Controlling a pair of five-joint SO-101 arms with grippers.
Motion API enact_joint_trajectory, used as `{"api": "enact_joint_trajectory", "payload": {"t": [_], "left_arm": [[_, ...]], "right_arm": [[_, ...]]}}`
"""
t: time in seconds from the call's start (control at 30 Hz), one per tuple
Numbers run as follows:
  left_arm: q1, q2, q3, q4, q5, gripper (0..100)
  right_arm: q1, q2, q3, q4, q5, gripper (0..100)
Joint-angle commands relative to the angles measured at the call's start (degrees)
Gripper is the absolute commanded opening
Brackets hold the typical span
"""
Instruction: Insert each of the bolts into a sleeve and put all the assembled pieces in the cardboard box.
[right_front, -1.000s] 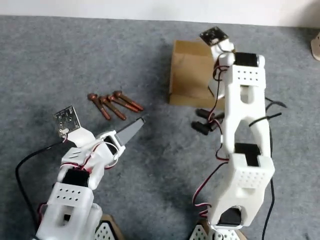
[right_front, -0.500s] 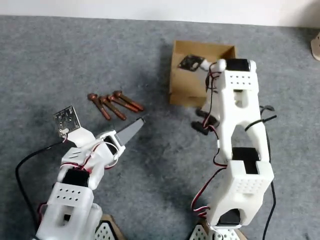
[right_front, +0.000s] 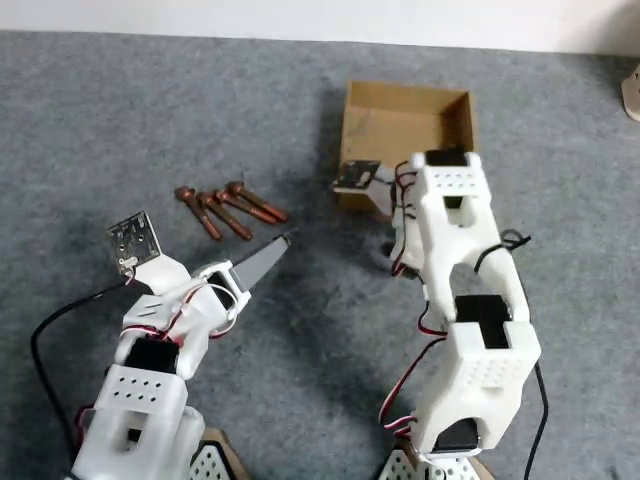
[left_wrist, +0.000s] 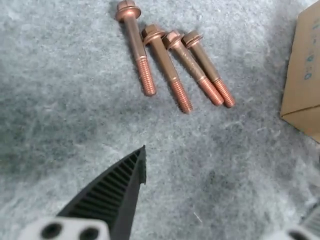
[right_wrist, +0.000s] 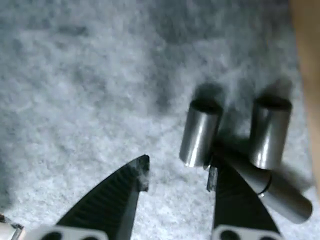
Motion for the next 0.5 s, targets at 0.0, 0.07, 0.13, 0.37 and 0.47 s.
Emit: {"api": "enact_joint_trajectory", "payload": {"t": [0.0, 0.07, 0.13, 0.37, 0.47], "left_arm": [[-0.7, -0.2, -0.2, 0.0, -0.1, 50], [-0.7, -0.2, -0.2, 0.0, -0.1, 50], [-0.7, -0.2, -0.2, 0.0, -0.1, 50], [-0.8, -0.2, -0.2, 0.0, -0.1, 50], [-1.0, -0.2, -0.2, 0.0, -0.1, 50]], "right_arm": [[-1.4, -3.0, 1.2, -3.3, 0.8, 17.7], [-1.6, -3.0, 1.9, -4.7, 0.8, 17.7], [-1.6, -2.9, 2.8, -6.2, 0.8, 17.7], [-1.9, -2.9, 9.6, -13.0, 0.9, 17.7], [-1.8, -2.9, 13.1, -16.0, 0.9, 17.7]]}}
